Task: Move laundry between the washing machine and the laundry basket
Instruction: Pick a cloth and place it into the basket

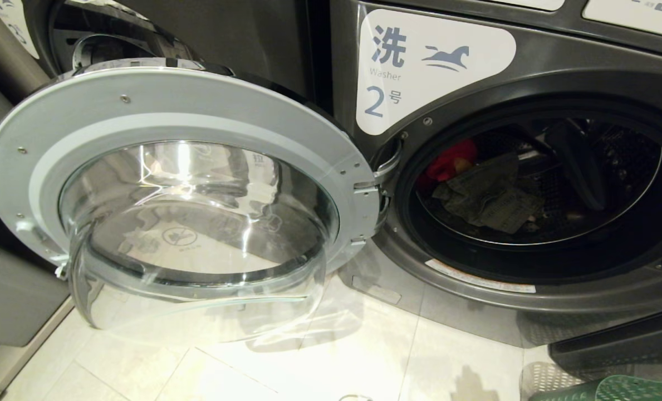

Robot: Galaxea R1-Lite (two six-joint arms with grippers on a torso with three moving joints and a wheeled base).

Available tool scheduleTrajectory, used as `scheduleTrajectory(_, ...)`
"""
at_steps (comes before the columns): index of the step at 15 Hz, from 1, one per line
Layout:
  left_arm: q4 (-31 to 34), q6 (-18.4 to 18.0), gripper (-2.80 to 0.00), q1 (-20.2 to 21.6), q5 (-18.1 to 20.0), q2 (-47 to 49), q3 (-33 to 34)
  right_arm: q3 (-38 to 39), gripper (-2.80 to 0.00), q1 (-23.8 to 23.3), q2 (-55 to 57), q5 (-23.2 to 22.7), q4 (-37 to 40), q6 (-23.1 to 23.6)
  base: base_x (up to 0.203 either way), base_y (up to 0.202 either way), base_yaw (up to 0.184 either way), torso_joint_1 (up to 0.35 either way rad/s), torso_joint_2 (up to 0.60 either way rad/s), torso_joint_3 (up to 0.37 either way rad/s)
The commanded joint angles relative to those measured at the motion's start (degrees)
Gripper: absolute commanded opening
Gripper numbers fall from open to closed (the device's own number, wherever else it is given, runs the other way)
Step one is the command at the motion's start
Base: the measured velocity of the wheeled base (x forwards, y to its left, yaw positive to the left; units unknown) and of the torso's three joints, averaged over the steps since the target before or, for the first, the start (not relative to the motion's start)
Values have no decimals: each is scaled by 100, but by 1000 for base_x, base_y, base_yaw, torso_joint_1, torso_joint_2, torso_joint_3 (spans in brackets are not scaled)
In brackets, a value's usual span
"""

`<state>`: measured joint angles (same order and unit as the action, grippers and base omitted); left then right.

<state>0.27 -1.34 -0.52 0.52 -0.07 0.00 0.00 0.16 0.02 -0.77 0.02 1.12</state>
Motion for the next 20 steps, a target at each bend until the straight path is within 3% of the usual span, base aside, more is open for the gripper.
scheduleTrajectory(1, 0, 2, -280, 0, 9, 7, 0, -17, -280, 2, 27, -15, 51, 106, 0, 0, 0, 0, 0, 0)
scheduleTrajectory(4, 8, -42, -280, 0, 27, 7, 0, -348, -280, -6, 40, 25, 218, 672, 0, 0, 0, 0, 0, 0)
scheduleTrajectory(6, 0, -49, -280, 0, 28, 7, 0, -1422, -280, -7, 453, 1, 707, 877, 0, 0, 0, 0, 0, 0)
scheduleTrajectory(9, 0, -33, -280, 0, 27, 7, 0, -2645, -280, -2, 2008, -59, 1455, 987, 0, 0, 0, 0, 0, 0)
scheduleTrajectory(13, 0, -42, -280, 0, 27, 7, 0, -2927, -280, 37, 4112, -767, 1754, 1179, 0, 0, 0, 0, 0, 0)
scheduleTrajectory(16, 8, -33, -280, 0, 10, 7, 0, -2950, -280, 195, 5714, -1094, 1484, 1514, 0, 0, 0, 0, 0, 0)
scheduleTrajectory(20, 0, -1, -280, 0, 0, 7, 0, -2923, -280, 678, 7860, -1016, -42, 1644, 0, 0, 0, 0, 0, 0)
